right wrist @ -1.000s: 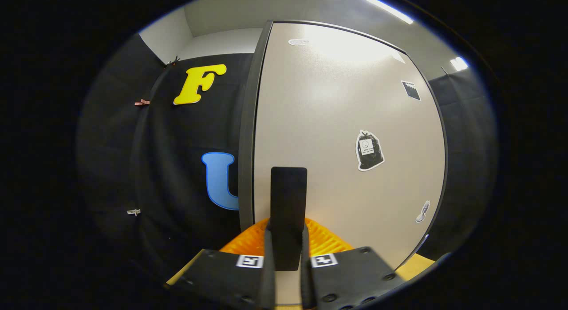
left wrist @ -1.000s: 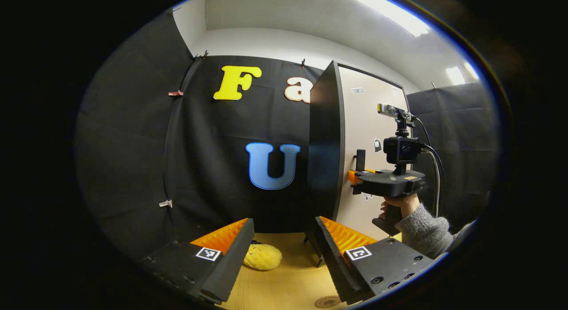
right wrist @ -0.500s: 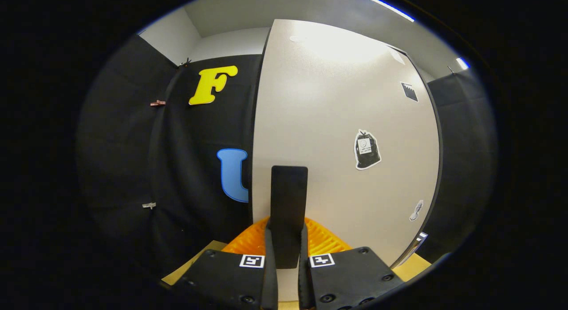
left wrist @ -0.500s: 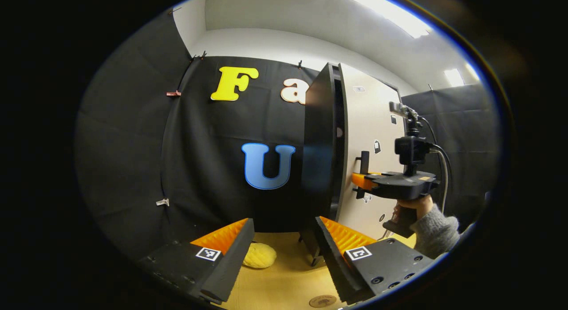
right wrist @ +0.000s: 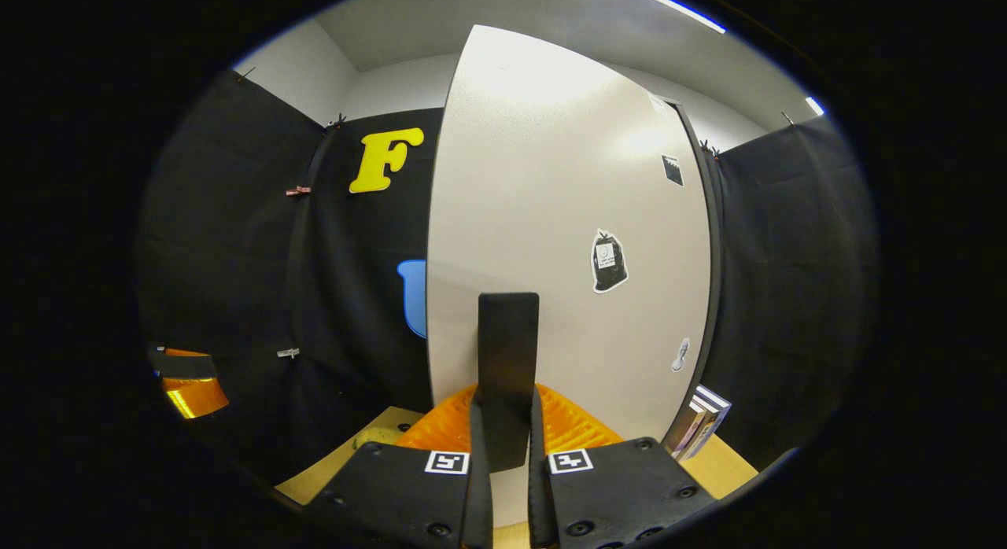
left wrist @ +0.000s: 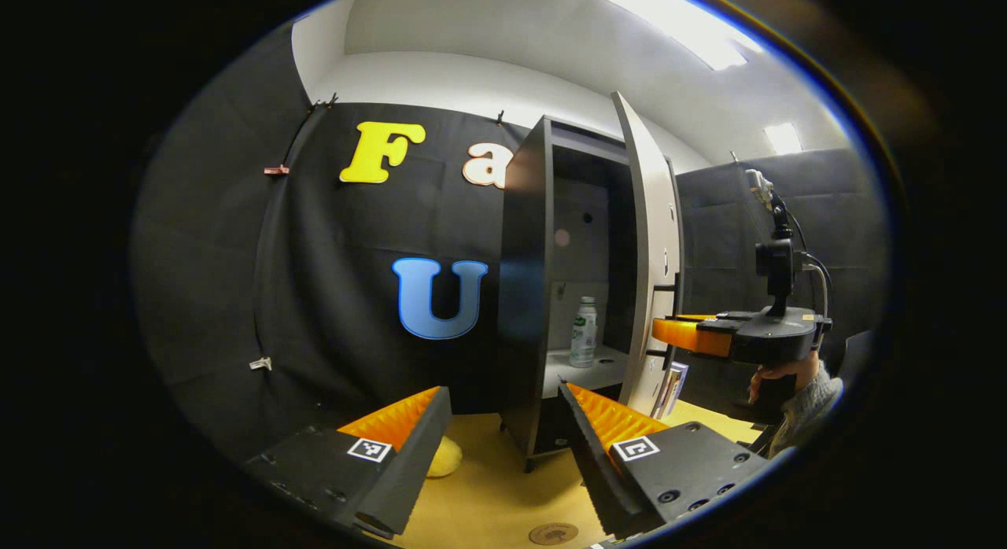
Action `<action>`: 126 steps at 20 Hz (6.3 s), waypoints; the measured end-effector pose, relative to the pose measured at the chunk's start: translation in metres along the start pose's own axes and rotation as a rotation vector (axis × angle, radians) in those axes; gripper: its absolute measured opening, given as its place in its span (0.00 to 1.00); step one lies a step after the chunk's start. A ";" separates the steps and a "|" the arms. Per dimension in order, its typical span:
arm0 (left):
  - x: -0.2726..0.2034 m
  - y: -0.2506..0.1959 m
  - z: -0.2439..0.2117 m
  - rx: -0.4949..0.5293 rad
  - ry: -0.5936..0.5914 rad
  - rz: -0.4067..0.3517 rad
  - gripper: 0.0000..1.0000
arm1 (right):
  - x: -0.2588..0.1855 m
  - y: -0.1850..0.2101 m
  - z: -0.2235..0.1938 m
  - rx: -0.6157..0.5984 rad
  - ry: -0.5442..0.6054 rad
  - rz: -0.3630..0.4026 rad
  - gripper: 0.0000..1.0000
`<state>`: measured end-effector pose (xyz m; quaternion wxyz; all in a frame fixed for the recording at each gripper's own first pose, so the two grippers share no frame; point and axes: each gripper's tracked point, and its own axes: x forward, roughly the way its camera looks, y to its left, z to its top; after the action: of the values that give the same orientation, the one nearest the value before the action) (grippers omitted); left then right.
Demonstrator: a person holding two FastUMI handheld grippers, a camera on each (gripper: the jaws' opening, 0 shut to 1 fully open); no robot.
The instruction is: Open the cabinet door with the right hand, grasp the bottle in the cabinet with the left hand and place it on the coaster, then close the cabinet door with the right hand.
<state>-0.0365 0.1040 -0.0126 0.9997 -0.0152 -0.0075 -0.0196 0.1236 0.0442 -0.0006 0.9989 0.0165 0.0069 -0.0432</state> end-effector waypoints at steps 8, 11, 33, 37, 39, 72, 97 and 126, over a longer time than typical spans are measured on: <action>0.019 -0.062 0.005 -0.002 -0.002 -0.113 0.87 | -0.066 -0.055 0.003 -0.037 0.017 -0.043 0.21; 0.047 -0.094 0.005 -0.014 -0.005 -0.159 0.87 | -0.090 -0.087 0.006 -0.039 0.018 -0.058 0.21; 0.271 -0.201 -0.028 -0.018 0.030 -0.121 0.87 | -0.127 -0.223 0.010 0.014 0.036 -0.011 0.14; 0.321 -0.202 -0.026 0.012 -0.014 -0.109 0.87 | -0.133 -0.224 0.014 -0.009 0.043 0.013 0.14; 0.349 -0.202 -0.030 0.026 -0.018 -0.109 0.87 | -0.133 -0.240 0.011 0.000 0.050 0.011 0.14; 0.396 -0.199 -0.031 -0.073 -0.018 -0.123 0.80 | -0.147 -0.273 0.001 0.090 0.080 0.132 0.15; 0.066 -0.069 -0.143 -0.007 0.000 0.079 0.80 | -0.089 -0.056 0.005 -0.105 -0.156 0.100 0.67; 0.039 -0.094 -0.411 -0.013 0.101 0.245 0.84 | 0.000 -0.044 -0.121 -0.168 -0.013 0.095 0.98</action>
<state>0.0048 -0.0042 -0.4202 0.9935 -0.0213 0.0451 0.1020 0.1184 0.0043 -0.1229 0.9977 -0.0674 0.0034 0.0050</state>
